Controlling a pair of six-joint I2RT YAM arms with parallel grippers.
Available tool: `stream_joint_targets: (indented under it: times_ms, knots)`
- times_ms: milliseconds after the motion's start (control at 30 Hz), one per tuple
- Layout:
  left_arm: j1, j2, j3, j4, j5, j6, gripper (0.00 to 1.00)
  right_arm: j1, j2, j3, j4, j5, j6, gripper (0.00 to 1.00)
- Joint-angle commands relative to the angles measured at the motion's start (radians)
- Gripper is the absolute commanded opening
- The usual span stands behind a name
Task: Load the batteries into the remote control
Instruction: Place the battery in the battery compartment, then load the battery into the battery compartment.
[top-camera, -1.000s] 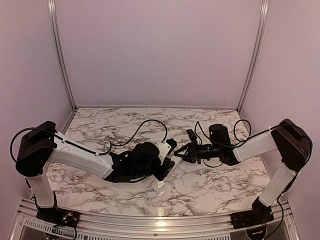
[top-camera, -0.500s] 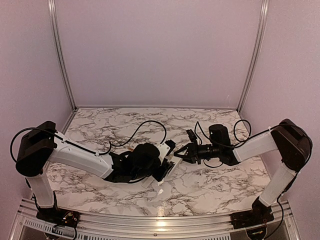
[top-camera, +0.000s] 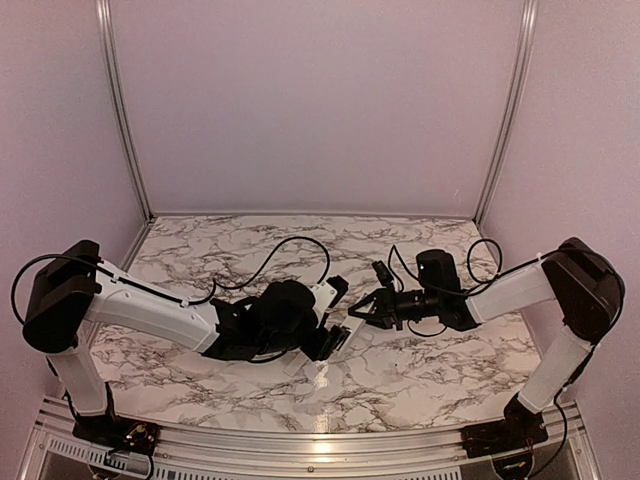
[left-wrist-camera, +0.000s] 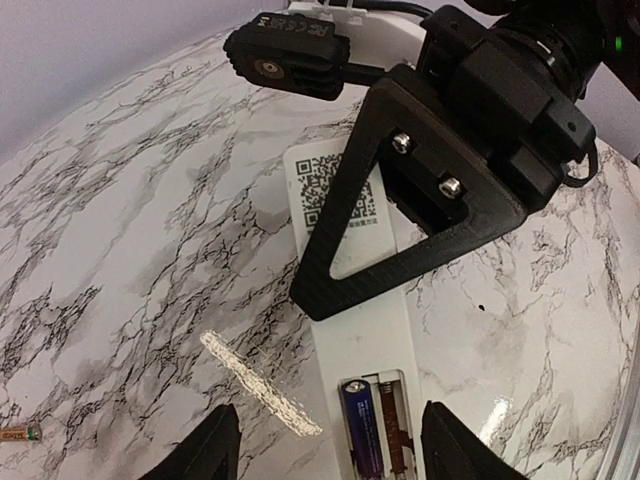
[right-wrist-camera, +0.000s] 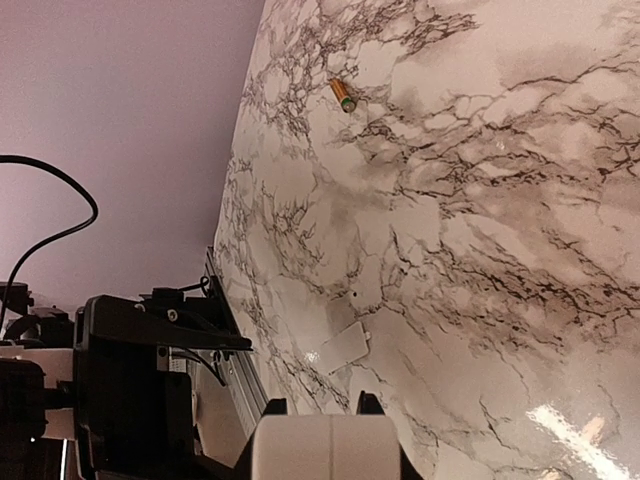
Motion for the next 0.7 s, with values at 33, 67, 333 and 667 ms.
stream_joint_targets:
  times_ms: [33, 67, 333, 667]
  knots:
    - [0.022, -0.122, -0.04, 0.012, 0.052, 0.045, 0.69, 0.01, 0.012, 0.057, -0.083, -0.024, -0.08, 0.0]
    - [0.025, -0.148, -0.06, 0.021, 0.059, 0.061, 0.72, 0.011, 0.013, 0.063, -0.098, -0.028, -0.091, 0.0]
    - [0.04, -0.317, -0.159, 0.0, 0.147, 0.305, 0.89, 0.011, 0.01, 0.121, -0.25, -0.069, -0.211, 0.0]
    - [0.034, -0.289, -0.158, -0.067, 0.363, 0.533, 0.69, 0.012, 0.007, 0.18, -0.425, -0.135, -0.355, 0.0]
